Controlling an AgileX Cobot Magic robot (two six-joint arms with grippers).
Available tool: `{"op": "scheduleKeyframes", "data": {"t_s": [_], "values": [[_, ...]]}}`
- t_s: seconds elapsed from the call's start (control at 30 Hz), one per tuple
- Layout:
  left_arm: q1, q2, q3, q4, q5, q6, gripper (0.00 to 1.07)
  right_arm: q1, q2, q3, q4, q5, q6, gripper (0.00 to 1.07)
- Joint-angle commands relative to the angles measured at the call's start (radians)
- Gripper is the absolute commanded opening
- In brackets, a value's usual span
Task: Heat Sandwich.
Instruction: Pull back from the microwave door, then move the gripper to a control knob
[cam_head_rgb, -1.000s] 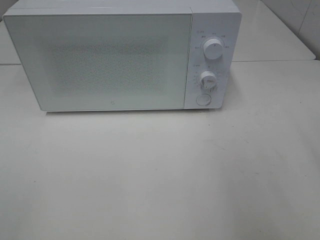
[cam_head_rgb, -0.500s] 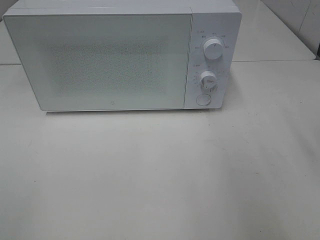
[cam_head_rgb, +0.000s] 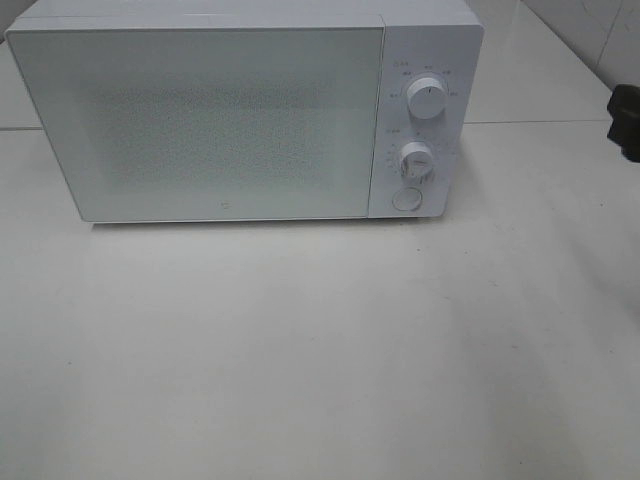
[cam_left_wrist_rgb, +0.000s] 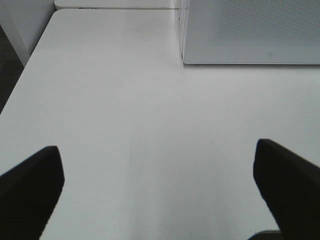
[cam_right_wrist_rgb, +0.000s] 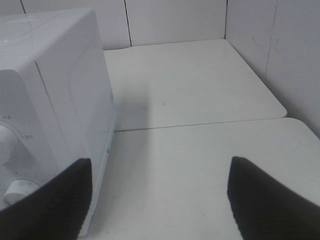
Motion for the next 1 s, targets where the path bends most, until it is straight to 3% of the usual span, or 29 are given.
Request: {"op": "scheduleKeyframes", "data": {"t_s": [0.03, 0.3, 0.4, 0.53, 1.0], "values": [[0.004, -0.023, 0.001, -0.001, -0.013, -0.003, 0.98, 0.082, 0.046, 0.043, 0.109, -0.136, -0.087, 0.73], [0.004, -0.023, 0.001, -0.001, -0.013, -0.003, 0.98, 0.305, 0.216, 0.084, 0.321, -0.376, -0.281, 0.73], [0.004, -0.023, 0.001, -0.001, -0.013, -0.003, 0.98, 0.359, 0.257, 0.084, 0.368, -0.431, -0.29, 0.73], [0.004, -0.023, 0.001, -0.001, -0.013, -0.003, 0.98, 0.498, 0.387, 0.084, 0.494, -0.567, -0.303, 0.73], [0.004, -0.023, 0.001, -0.001, -0.013, -0.003, 0.98, 0.714, 0.552, -0.033, 0.727, -0.595, -0.303, 0.73]]}}
